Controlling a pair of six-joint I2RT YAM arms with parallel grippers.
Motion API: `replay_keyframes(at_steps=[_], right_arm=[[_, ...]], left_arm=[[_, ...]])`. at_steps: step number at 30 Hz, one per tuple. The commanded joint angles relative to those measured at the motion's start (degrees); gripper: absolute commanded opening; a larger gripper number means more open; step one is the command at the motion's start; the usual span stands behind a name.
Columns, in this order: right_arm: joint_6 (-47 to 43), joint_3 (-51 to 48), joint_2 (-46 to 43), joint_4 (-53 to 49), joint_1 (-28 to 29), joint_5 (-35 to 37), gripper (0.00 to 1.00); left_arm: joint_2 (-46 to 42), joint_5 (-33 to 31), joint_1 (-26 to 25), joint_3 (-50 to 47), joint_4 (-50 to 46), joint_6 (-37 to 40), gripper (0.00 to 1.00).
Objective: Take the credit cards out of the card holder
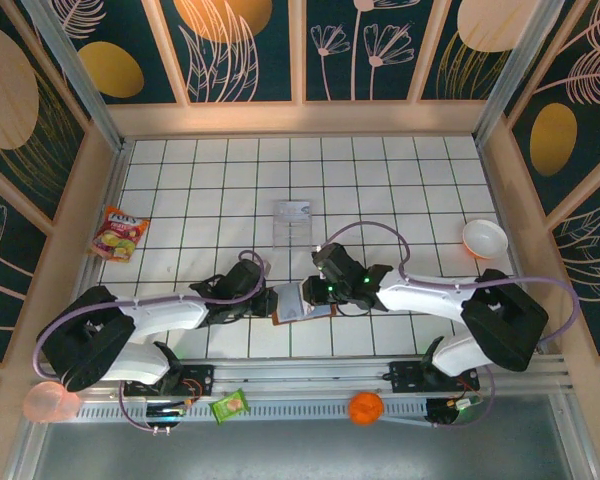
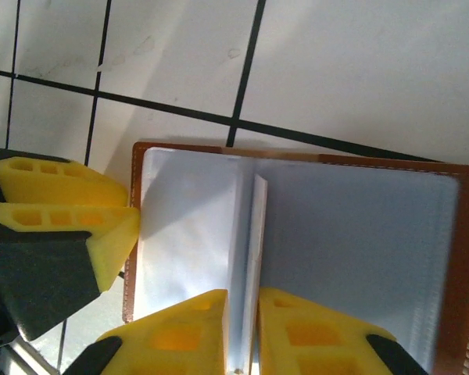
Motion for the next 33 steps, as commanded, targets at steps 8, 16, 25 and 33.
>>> replay_keyframes(at_steps=[8, 16, 25, 33], right_arm=[[-5.70, 0.54, -1.13, -1.55, -4.59, -1.11, 0.00], [-29.61, 11.83, -8.39, -7.21, -7.88, -1.21, 0.00], [-61.00, 32.74, 8.80, -15.46, -8.47, 6.34, 0.00], [-76.90, 49.11, 20.81, -24.18, -11.43, 6.26, 0.00]], left_arm=[[5.31, 1.70, -0.22, 2.83, 1.52, 1.48, 0.29], [5.43, 3.36, 2.97, 4.83, 2.14, 3.52, 0.34], [-3.02, 3.36, 5.44, 3.87, -0.33, 1.05, 0.64], [-8.62, 4.01, 5.54, 1.07, -3.79, -1.41, 0.99]])
